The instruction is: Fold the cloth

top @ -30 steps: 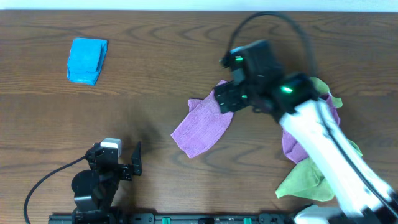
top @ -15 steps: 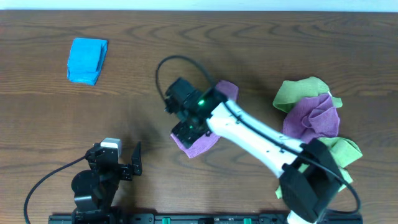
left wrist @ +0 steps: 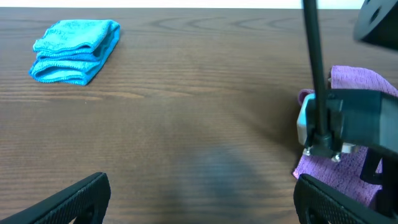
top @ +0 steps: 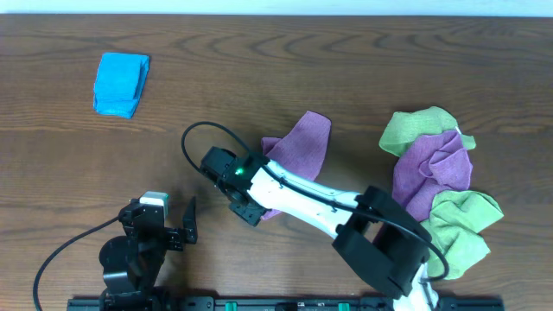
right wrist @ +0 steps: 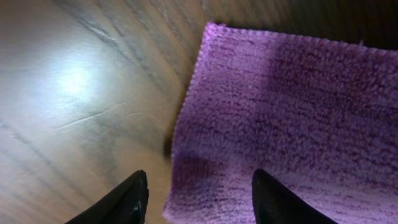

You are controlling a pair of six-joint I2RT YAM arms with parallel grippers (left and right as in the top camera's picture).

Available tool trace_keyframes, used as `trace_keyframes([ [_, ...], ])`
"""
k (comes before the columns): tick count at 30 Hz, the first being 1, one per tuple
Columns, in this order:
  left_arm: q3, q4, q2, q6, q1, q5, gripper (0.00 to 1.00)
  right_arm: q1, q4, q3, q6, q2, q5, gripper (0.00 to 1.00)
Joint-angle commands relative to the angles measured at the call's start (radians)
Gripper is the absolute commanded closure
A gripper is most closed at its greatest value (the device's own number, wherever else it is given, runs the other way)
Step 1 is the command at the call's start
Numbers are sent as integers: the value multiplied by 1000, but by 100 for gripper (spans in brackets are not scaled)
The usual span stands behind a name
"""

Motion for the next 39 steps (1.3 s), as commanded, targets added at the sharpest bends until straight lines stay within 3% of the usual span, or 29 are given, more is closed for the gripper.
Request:
trace_keyframes([
  [1, -19, -4, -6, -4, -4, -1, 5, 7, 2, -4, -7, 15, 43, 47],
  [3, -19, -4, -6, -4, -4, -1, 5, 7, 10, -4, -7, 23, 47, 49],
  [9, -19, -4, -6, -4, -4, -1, 5, 7, 16, -4, -6, 59, 46, 98],
  [17, -19, -4, -6, -4, -4, -1, 5, -16, -5, 23, 40, 16, 76, 99],
  [28, -19, -4, -6, -4, -4, -1, 5, -151, 0, 32, 47, -264, 82, 99],
  [33, -19, -4, -6, -4, -4, -1, 5, -292, -34, 32, 103, -427, 157, 98],
  [39, -19, -4, -6, -4, -4, -1, 5, -552, -228, 32, 264, -524, 269, 99],
])
